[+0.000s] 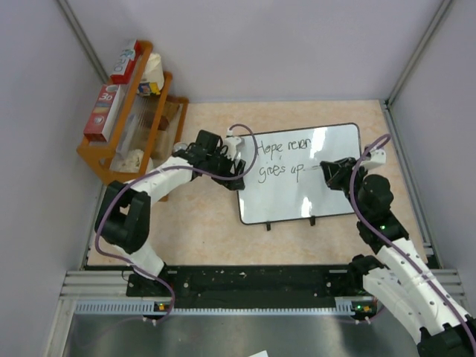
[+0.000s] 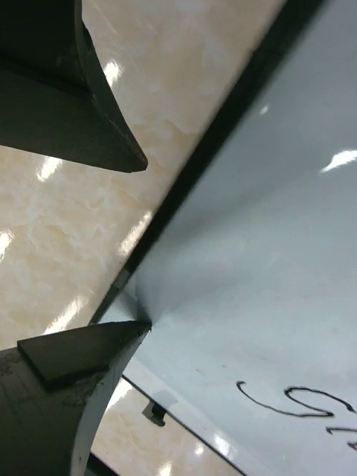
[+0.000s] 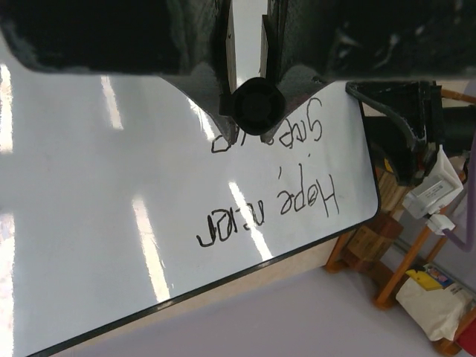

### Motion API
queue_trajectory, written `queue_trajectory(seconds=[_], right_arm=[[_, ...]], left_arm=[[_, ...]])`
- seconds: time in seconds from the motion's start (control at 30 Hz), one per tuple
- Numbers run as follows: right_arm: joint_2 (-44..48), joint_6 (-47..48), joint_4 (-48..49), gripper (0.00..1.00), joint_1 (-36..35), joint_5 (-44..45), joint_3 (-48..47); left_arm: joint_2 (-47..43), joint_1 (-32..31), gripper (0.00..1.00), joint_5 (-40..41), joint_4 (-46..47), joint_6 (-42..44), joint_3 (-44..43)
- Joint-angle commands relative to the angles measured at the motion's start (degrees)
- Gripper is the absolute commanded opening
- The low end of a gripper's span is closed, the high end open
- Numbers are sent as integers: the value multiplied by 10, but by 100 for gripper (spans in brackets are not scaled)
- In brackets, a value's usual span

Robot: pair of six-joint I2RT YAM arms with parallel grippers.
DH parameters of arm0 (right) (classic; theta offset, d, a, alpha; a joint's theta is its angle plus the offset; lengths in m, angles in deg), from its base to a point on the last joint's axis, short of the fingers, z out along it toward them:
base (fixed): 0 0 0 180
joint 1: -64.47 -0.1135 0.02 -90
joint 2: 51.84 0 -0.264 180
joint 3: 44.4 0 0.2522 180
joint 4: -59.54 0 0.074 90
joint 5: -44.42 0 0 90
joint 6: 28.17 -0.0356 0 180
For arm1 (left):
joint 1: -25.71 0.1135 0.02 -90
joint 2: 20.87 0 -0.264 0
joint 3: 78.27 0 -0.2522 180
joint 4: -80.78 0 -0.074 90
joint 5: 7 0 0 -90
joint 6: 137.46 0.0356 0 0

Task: Write a sentence on the whiteboard
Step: Place the whiteboard at the center of the board, then put down the whiteboard marker without the cap at the corner of the board.

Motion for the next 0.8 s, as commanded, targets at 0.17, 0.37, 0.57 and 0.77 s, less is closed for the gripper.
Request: queue_trajectory(seconds=[0.17, 0.37, 0.57, 0.77], right_arm=[[37, -4, -53, 0, 4, -22, -17], [70, -36, -108, 0, 4, -83, 10], [98, -104, -142, 0, 4, -166, 53], [115, -201, -144, 0, 3, -244, 128]], left_arm=[[-103, 1, 99, 155, 29, -1, 40], [-183, 1, 99, 189, 55, -31, 65], [-255, 1, 99, 175, 75, -63, 83], [-314, 1, 99, 148, 114, -95, 101]])
